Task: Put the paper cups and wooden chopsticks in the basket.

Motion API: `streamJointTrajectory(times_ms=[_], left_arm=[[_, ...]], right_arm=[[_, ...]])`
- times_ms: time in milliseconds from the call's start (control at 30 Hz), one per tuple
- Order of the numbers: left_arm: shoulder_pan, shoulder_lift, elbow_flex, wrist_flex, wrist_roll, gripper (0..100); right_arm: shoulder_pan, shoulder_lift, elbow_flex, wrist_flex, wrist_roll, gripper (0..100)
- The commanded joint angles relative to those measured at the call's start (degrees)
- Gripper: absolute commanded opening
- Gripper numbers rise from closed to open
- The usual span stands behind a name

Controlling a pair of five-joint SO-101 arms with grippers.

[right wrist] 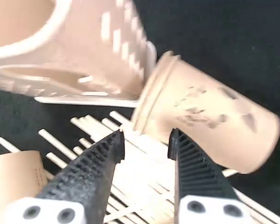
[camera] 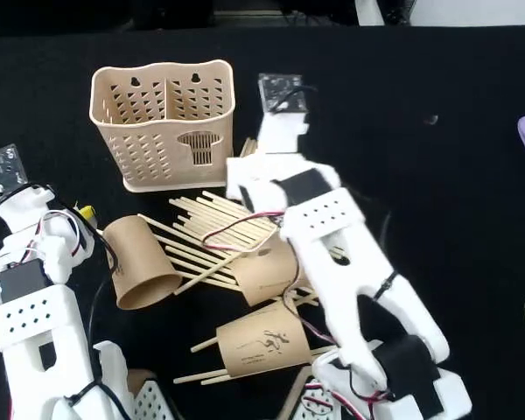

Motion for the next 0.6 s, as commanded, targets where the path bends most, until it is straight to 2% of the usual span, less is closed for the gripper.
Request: streamJointTrajectory(times_ms=[0,167,367,567], left_arm=[[0.5,-1.1,-0.7,-0.8,0.2,24],[0.4,-1.1,-0.7,-0.7,0.2,24],[0.4,-1.1,-0.7,-0.7,0.2,24],[0.4,-1.1,-0.7,-0.5,0.2,24]], right_arm=[[-2.0,1.7,-0.2,-4.0,-2.9,17.0],[-2.0,7.3,-0.6,-8.2,-6.7,17.0],[-1.7,10.2,-0.6,-9.8,-6.4,17.0],[5.0,10.3,-0.3,-7.5,-6.3,17.0]])
